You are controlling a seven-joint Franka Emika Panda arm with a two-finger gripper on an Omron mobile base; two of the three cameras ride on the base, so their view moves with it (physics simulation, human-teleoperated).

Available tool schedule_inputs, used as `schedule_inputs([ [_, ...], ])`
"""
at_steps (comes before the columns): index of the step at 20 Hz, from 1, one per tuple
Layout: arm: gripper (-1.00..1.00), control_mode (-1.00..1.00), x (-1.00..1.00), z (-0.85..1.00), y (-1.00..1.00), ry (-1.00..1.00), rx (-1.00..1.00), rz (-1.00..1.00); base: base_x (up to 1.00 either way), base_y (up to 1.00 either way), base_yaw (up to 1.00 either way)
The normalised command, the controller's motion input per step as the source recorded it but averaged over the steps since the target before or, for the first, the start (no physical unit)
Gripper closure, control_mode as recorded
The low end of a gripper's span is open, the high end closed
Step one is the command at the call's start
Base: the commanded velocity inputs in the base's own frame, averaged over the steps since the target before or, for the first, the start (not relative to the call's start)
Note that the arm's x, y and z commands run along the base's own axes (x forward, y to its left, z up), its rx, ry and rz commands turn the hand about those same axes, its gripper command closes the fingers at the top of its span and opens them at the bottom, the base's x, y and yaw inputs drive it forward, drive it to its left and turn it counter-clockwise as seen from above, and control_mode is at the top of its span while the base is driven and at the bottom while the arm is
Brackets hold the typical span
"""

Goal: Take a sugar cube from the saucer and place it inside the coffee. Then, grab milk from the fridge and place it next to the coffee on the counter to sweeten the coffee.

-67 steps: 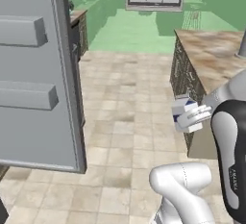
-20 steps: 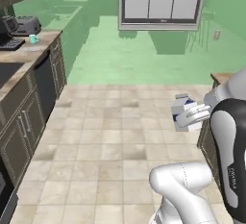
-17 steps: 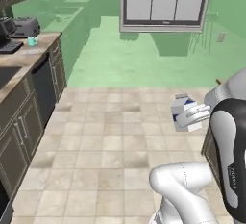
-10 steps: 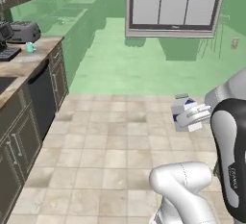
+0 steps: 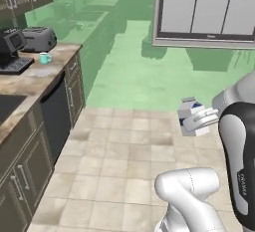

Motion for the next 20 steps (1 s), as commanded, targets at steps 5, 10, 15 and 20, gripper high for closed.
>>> schedule_inputs([
  [5, 1.0, 1.0, 0.0, 0.0, 0.0, 0.0, 0.0, 0.0, 1.0, 0.23, 0.26],
  [10, 1.0, 1.0, 0.0, 0.0, 0.0, 0.0, 0.0, 0.0, 1.0, 0.1, 0.34],
  [15, 1.0, 1.0, 0.0, 0.0, 0.0, 0.0, 0.0, 0.0, 1.0, 0.01, 0.38],
  [20, 1.0, 1.0, 0.0, 0.0, 0.0, 0.0, 0.0, 0.0, 1.0, -0.03, 0.4],
])
